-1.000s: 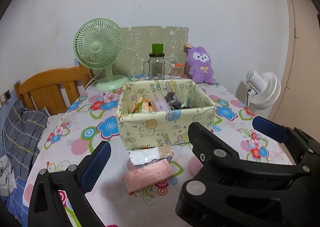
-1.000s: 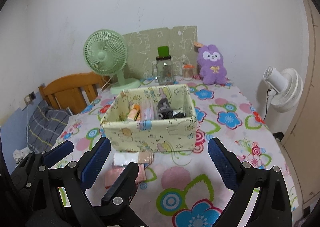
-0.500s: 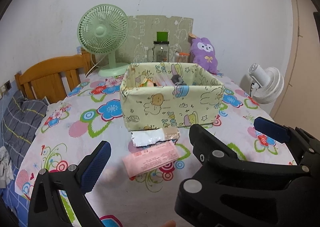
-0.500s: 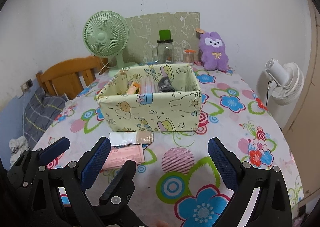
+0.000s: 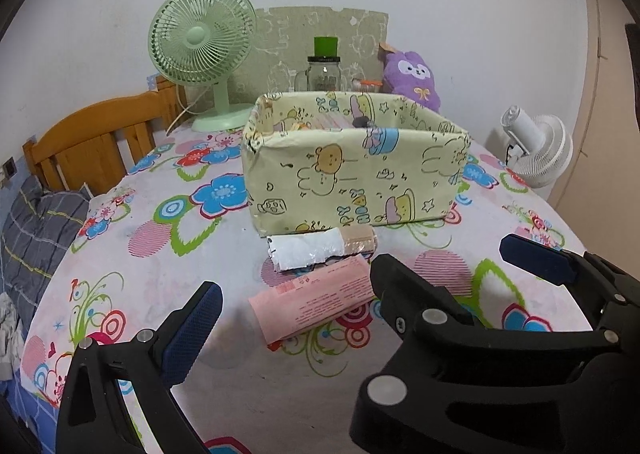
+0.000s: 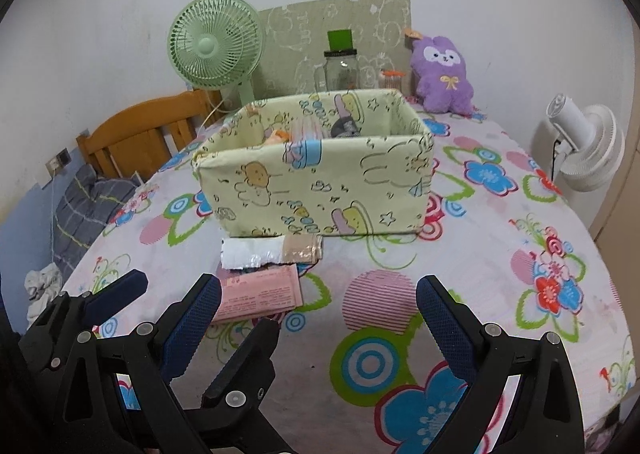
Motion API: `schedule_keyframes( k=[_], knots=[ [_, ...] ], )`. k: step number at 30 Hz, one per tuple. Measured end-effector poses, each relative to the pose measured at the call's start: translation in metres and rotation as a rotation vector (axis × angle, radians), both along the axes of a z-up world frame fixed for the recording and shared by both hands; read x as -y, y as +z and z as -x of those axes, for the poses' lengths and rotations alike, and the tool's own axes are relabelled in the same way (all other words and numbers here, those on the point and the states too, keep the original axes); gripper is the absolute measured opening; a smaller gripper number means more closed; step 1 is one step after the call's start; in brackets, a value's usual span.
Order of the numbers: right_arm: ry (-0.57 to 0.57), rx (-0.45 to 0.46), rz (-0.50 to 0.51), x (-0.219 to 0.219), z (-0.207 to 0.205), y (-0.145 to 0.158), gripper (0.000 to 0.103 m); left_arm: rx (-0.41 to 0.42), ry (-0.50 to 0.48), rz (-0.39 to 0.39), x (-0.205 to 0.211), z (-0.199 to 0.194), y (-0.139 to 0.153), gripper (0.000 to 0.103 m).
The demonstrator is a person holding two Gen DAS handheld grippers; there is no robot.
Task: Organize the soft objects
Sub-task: 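Withdraw both tools and move toward the pink packets before the box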
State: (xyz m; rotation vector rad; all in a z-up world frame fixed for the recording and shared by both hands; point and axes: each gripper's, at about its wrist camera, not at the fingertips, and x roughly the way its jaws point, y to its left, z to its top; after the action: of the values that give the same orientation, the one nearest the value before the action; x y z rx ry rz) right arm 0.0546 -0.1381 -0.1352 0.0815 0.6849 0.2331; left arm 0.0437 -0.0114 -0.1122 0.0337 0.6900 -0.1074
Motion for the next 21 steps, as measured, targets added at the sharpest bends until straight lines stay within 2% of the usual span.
schedule_keyframes(
  k=[8,16,21],
  knots=[
    [0.011,-0.037,-0.010,-0.004,-0.012,-0.012,0.099,-0.047,-0.017,-0.025,-0.007,-0.017,-0.012,0.102],
    [-0.001,-0.083,-0.041,-0.003,-0.024,-0.022,0.099,-0.054,-0.129,-0.099,-0.004,-0.031,-0.017,0.102],
    [-0.002,-0.092,-0.029,-0.005,-0.030,-0.026,0.099,-0.081,-0.202,-0.117,0.001,-0.040,-0.023,0.102]
  ],
)
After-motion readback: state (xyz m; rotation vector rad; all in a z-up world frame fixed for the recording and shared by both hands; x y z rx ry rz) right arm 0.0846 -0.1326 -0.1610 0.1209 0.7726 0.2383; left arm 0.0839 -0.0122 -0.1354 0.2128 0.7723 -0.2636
